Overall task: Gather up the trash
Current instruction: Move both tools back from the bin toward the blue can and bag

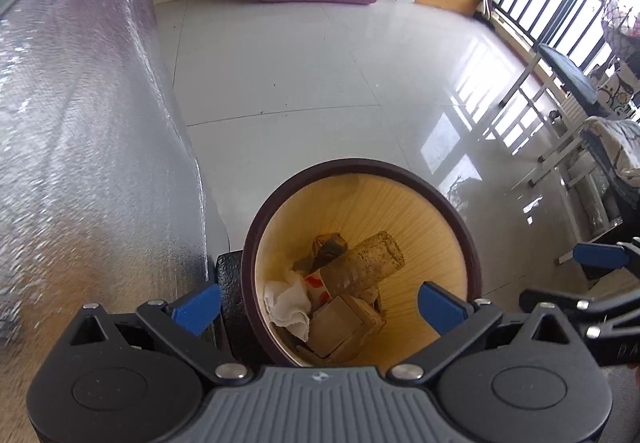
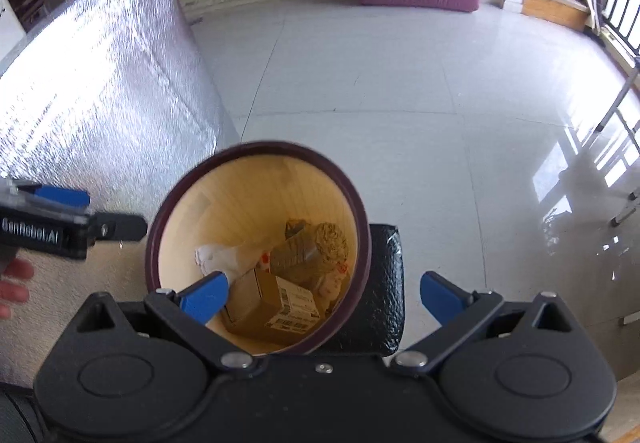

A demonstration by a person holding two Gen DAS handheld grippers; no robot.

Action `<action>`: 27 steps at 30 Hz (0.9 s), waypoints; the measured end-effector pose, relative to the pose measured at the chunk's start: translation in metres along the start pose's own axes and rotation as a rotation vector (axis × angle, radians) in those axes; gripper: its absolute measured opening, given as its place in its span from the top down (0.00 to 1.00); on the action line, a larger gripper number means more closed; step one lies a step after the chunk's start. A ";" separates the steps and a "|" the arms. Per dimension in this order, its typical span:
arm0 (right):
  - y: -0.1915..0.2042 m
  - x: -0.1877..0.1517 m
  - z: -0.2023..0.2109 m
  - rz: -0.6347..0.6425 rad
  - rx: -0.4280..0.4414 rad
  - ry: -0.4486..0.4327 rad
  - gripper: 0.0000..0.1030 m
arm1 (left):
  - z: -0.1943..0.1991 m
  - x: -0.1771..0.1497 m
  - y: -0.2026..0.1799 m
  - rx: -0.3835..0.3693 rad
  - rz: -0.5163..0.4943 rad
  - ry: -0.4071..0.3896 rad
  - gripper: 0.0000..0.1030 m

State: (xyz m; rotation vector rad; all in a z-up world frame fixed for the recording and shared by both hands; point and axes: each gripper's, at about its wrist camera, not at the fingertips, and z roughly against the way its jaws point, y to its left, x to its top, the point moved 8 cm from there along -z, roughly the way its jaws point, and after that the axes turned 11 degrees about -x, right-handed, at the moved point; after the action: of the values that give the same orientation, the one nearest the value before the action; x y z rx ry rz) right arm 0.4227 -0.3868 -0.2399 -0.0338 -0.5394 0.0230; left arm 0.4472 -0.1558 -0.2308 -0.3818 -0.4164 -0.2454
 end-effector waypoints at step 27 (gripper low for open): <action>0.021 0.040 0.142 -0.115 0.015 -0.222 0.00 | 0.174 0.020 -0.012 -0.037 -0.063 -0.331 0.00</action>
State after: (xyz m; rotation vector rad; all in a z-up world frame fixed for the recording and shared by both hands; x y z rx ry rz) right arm 0.3840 -0.3606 -0.0987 0.0153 -0.7620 -0.0826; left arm 0.4016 -0.0988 -0.0711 -0.4472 -0.7505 -0.2520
